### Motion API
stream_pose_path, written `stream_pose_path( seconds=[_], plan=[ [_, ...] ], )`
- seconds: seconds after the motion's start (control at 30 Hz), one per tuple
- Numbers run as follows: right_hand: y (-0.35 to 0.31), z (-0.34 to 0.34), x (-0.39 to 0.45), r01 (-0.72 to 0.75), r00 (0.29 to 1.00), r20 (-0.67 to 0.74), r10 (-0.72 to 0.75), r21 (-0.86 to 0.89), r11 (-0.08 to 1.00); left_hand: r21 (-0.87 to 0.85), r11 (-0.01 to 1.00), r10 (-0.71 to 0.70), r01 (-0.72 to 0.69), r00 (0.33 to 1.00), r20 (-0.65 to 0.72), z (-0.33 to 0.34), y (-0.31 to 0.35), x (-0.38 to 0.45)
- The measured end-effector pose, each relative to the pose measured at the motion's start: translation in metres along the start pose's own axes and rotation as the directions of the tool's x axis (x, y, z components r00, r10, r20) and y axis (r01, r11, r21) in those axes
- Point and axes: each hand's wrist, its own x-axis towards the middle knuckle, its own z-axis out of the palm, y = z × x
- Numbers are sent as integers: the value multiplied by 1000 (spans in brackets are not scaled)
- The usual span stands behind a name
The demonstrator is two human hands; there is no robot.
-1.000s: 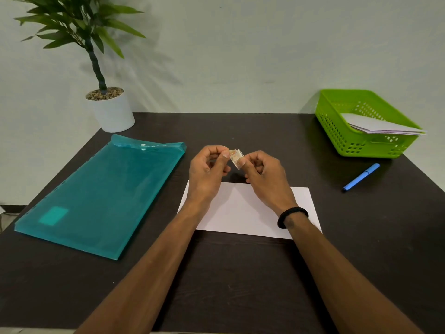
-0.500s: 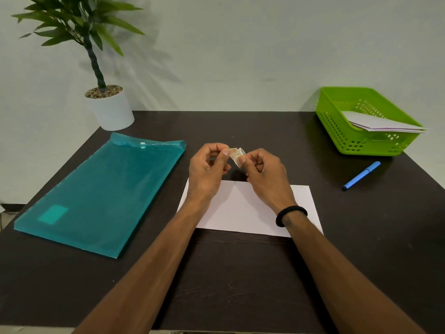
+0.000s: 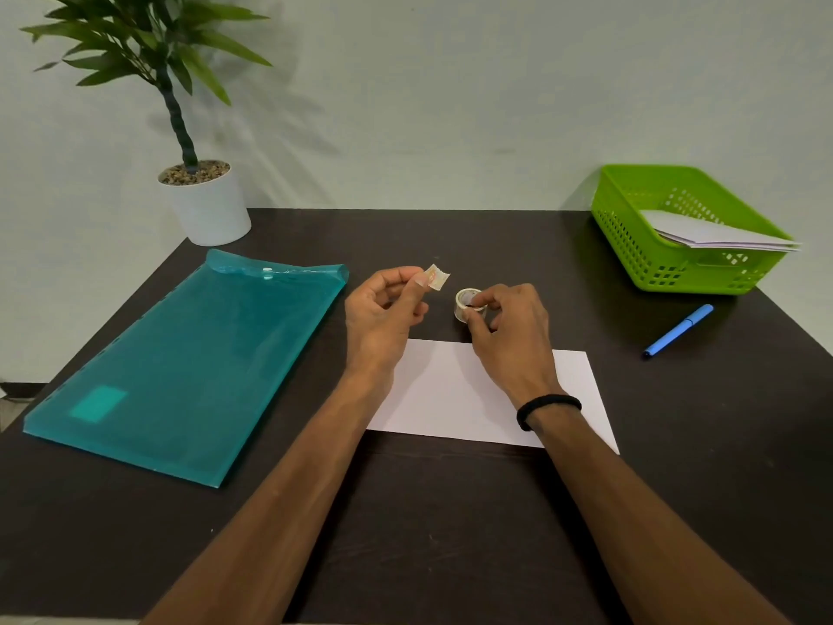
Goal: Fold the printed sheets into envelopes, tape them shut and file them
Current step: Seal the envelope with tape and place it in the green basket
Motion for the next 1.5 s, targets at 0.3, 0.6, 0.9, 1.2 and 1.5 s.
stream_pose_path(
  seconds=[0.3,0.6,0.9,1.2,1.5],
  plan=[
    [-26,-15,-7,-11,997,-56,49,544,839,13,996,89,-91,990,106,1,-1,-7],
    [-17,-20,0,-240,956,45,291,690,683,39,996,69,-78,980,186,8,-3,-12],
    [-12,-19,3,-183,969,-7,246,643,743,83,989,109,-123,981,163,9,-5,-15],
    [-12,-22,3,-37,997,-36,65,530,847,81,993,76,-87,989,126,8,-1,-13],
    [-13,-22,1,203,979,-53,-196,255,945,134,986,81,-101,986,146,5,-6,-8]
  ],
)
